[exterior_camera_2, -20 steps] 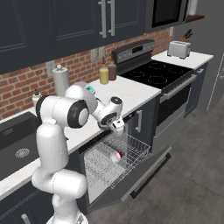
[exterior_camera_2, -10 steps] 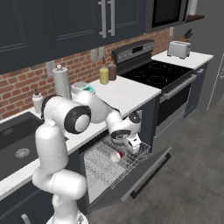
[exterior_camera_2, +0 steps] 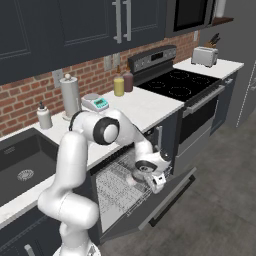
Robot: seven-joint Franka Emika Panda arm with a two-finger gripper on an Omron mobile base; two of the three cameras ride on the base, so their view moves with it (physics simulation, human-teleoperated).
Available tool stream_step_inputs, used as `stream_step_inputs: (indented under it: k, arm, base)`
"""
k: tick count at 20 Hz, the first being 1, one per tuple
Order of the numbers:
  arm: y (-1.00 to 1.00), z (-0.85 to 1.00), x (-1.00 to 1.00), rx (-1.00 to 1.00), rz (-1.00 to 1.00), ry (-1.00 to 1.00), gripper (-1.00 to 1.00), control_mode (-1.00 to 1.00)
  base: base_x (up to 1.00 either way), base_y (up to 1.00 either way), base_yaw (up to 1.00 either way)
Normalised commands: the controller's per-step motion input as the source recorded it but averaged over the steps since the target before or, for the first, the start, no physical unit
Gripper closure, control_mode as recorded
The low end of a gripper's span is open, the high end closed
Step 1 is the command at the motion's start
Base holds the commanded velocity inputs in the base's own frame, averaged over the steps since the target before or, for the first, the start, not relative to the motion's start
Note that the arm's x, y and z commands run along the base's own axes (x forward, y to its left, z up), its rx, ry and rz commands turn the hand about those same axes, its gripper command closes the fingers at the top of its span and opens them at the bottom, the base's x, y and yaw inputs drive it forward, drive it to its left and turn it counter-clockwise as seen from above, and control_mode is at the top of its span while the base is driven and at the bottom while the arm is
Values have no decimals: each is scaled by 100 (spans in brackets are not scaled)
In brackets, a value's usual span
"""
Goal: Pick up the cup and bowl from the counter, place them in the dishwasher, and close the dishwasher door.
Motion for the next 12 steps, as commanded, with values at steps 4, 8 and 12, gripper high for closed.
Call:
stream_step_inputs:
  k: [4,8,12]
  arm:
    - [20,-95,11,15,0,10,100,-100]
    - [49,-70,10,12,0,4,100,-100]
    - [55,-46,17,9,0,0,100,-100]
  base:
    - [0,0,0]
    - [0,0,0]
    - [0,0,0]
